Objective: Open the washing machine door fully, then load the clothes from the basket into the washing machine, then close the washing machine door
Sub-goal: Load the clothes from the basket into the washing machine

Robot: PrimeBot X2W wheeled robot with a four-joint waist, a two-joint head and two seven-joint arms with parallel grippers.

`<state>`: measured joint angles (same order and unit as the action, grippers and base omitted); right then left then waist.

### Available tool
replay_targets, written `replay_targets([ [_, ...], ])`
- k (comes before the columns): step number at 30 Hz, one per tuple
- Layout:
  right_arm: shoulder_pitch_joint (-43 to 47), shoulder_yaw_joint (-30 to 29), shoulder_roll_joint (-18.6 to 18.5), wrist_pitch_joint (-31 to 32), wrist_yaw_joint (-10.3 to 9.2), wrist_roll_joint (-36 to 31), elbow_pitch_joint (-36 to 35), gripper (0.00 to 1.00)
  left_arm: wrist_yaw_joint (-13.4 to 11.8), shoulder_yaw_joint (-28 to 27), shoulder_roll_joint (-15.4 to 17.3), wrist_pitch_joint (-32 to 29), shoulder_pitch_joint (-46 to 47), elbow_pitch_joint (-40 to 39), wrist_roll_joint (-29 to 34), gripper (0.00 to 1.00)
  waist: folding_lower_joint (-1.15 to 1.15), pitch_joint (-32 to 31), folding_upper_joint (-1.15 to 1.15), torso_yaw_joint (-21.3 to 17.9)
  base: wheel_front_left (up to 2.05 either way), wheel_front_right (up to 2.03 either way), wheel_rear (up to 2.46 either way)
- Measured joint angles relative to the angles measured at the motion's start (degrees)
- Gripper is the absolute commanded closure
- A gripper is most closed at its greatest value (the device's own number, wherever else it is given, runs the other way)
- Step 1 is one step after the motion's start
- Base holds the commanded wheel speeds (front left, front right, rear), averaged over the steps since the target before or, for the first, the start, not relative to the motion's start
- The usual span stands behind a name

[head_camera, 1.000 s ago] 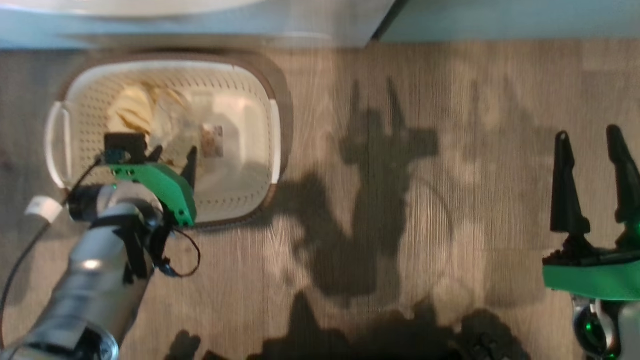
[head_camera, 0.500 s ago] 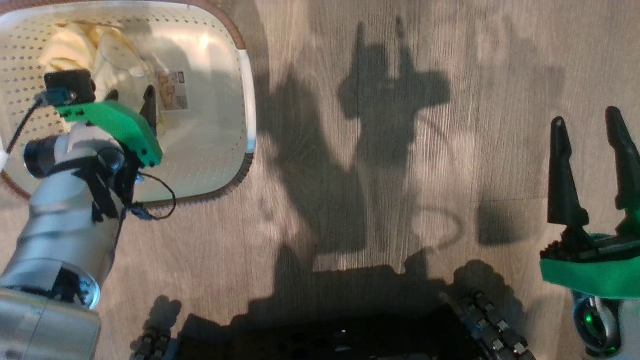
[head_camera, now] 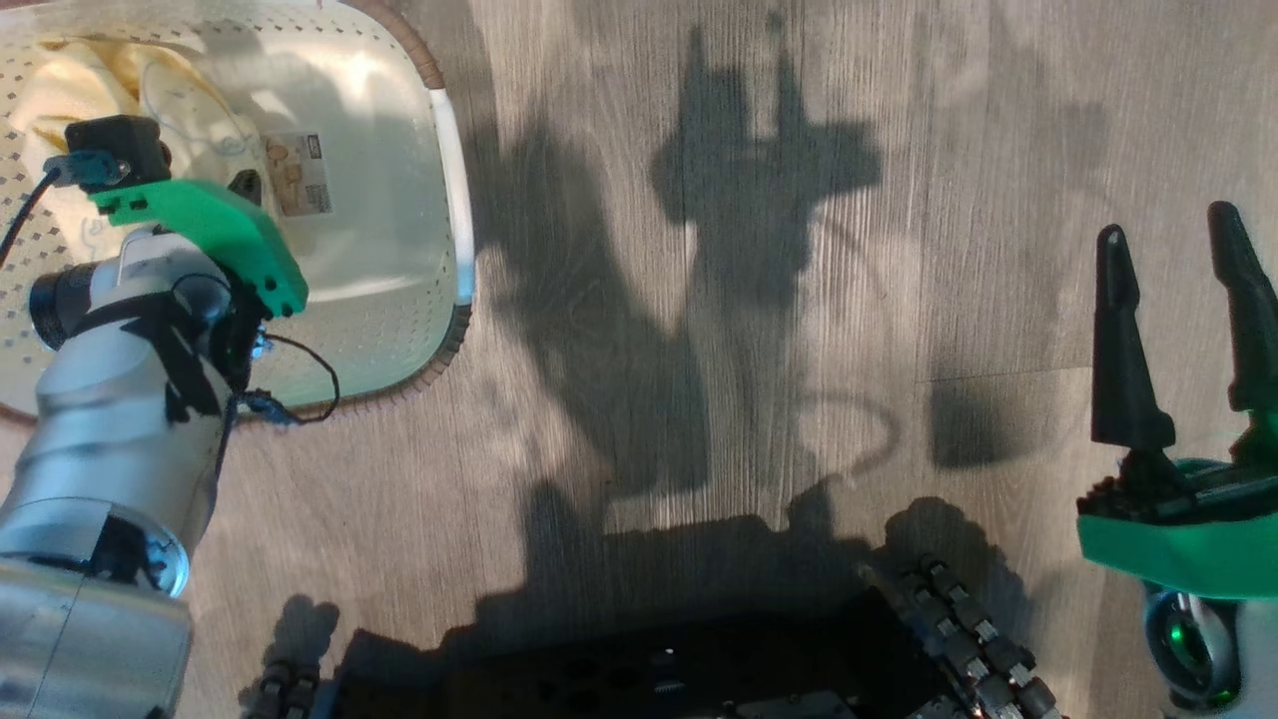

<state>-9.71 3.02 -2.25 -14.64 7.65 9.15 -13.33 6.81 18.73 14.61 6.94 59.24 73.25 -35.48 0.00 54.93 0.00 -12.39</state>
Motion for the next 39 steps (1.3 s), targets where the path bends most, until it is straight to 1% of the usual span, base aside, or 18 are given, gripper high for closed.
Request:
replay_targets([
  [6,0.0,-0.4,0.0,0.0,0.0,0.0,0.0,0.0,-0.4,0.2,-0.4,0.4,0.0,0.2,-0.5,1.0,0.0,-0.9,0.0,0.6,0.0,0.0,0.0],
  [11,0.0,-0.8,0.0,0.0,0.0,0.0,0.1,0.0,-0.3,0.4,-1.1,4.6,-0.1,0.0,-0.6,1.0,0.0,-2.4,0.0,2.0,0.0,0.0,0.0],
  [13,0.0,-0.9,0.0,0.0,0.0,0.0,0.1,0.0,0.1,0.9,-1.2,5.8,-0.3,-0.3,-0.5,1.0,0.0,-3.0,0.0,2.6,0.0,0.0,0.0],
  [18,0.0,-1.2,0.0,0.0,0.0,0.0,0.2,0.0,0.2,1.8,-1.1,7.3,-1.6,-3.3,0.8,1.0,0.0,-4.6,0.0,3.8,0.0,0.0,0.0],
  [20,0.0,-1.5,0.0,0.0,0.0,0.0,0.3,0.0,-0.3,1.3,-0.8,7.5,-3.0,-7.4,1.7,1.0,0.0,-5.2,0.0,4.3,0.0,0.0,0.0],
  [24,0.0,-2.1,0.0,0.0,0.0,0.0,0.4,0.0,-2.3,-2.4,-0.1,7.7,-7.3,-20.1,4.3,1.0,0.0,-6.5,0.0,5.2,0.0,0.0,0.0],
  [25,0.0,-2.1,0.0,0.0,0.0,0.0,0.4,0.0,-2.3,-2.4,-0.1,7.7,-7.3,-20.1,4.3,1.0,0.0,-6.5,0.0,5.2,0.0,0.0,0.0],
  [29,0.0,-2.3,0.0,0.0,0.0,0.0,0.6,0.0,-3.5,-5.7,-0.2,7.7,-14.1,-30.3,8.1,1.0,0.0,-8.1,0.0,6.0,0.0,0.0,0.0],
  [35,0.1,-2.6,0.0,0.0,0.0,0.0,1.4,0.0,-4.0,-9.0,-1.4,7.7,-21.4,-43.2,12.8,1.0,0.0,-10.7,0.0,7.1,0.0,0.0,0.0],
  [36,0.1,-2.7,0.0,0.0,0.0,0.0,1.4,0.0,-4.1,-9.8,-1.5,7.7,-22.9,-46.7,14.0,1.0,-0.01,-11.7,0.0,7.4,0.0,0.0,0.0],
  [39,0.1,-2.9,0.0,0.0,0.0,0.0,1.7,0.0,-4.5,-11.3,-2.1,7.7,-25.5,-51.0,15.6,1.0,0.0,-13.1,0.0,7.7,0.0,0.0,0.0],
])
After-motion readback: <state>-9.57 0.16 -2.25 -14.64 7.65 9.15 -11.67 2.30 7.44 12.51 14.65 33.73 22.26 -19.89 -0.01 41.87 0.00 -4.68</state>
